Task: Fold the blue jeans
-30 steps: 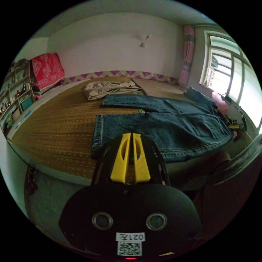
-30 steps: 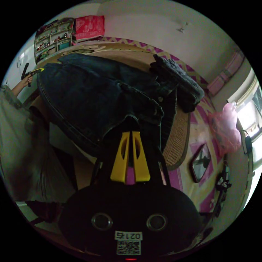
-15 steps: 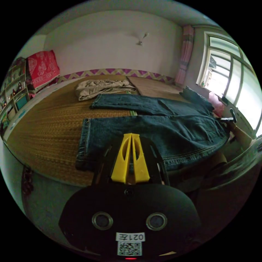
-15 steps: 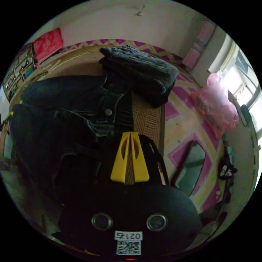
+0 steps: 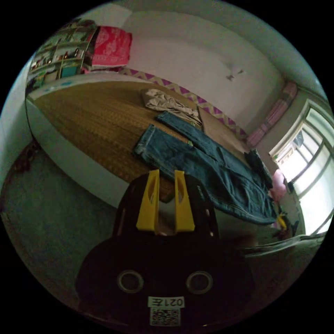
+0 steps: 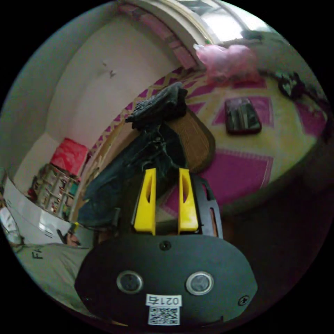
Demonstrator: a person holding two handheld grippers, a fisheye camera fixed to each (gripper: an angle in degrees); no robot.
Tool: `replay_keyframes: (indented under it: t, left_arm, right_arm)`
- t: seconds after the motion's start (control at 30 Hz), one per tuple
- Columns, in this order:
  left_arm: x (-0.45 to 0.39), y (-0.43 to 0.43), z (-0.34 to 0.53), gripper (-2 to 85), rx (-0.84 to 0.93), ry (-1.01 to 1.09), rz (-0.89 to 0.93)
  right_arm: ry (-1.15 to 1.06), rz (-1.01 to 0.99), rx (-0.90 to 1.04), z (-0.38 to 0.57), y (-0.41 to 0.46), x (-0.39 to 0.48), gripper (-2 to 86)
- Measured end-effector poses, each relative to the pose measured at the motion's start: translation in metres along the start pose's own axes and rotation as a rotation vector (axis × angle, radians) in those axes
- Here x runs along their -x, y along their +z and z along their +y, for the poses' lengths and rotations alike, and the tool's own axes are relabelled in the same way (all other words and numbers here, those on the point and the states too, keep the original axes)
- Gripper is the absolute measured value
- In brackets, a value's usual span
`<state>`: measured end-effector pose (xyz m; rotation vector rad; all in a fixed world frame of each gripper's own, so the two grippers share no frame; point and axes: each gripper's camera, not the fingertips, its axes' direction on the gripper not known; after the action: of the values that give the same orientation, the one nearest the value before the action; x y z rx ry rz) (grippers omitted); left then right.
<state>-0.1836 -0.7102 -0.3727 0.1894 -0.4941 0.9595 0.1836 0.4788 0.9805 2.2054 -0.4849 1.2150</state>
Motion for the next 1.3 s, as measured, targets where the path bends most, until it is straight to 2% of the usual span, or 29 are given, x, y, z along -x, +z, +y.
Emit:
replay_keyframes:
  t: [0.1,0.3,0.5,0.83,0.93,1.0,1.13,1.3]
  left_arm:
    - [0.016,0.006,0.003,8.2,0.028,-0.099,0.063]
    - [0.043,0.017,-0.005,8.9,0.044,-0.21,0.097]
    - [0.067,0.021,-0.027,8.4,0.011,-0.248,0.111]
    - [0.102,0.034,-0.059,6.4,0.01,-0.307,0.138]
    - [0.112,0.04,-0.067,4.0,0.015,-0.331,0.178]
    - [0.119,0.045,-0.072,0.7,-0.001,-0.352,0.271]
    - [0.124,0.055,-0.081,-0.4,0.007,-0.372,0.29]
    - [0.127,0.067,-0.092,-0.9,-0.035,-0.394,0.401]
  right_arm:
    - [0.098,-0.078,0.03,0.019,0.009,-0.019,11.6]
    - [0.134,-0.109,0.046,0.025,0.031,-0.028,10.5]
    - [0.188,-0.235,0.069,0.021,0.048,-0.039,7.9]
    - [0.169,-0.247,0.081,0.007,0.055,-0.053,6.5]
    - [0.178,-0.26,0.078,0.006,0.058,-0.058,6.4]
    - [0.185,-0.275,0.077,0.005,0.06,-0.06,6.9]
    - [0.192,-0.303,0.086,0.004,0.065,-0.061,6.9]
    - [0.222,-0.336,0.079,0.003,0.073,-0.063,1.4]
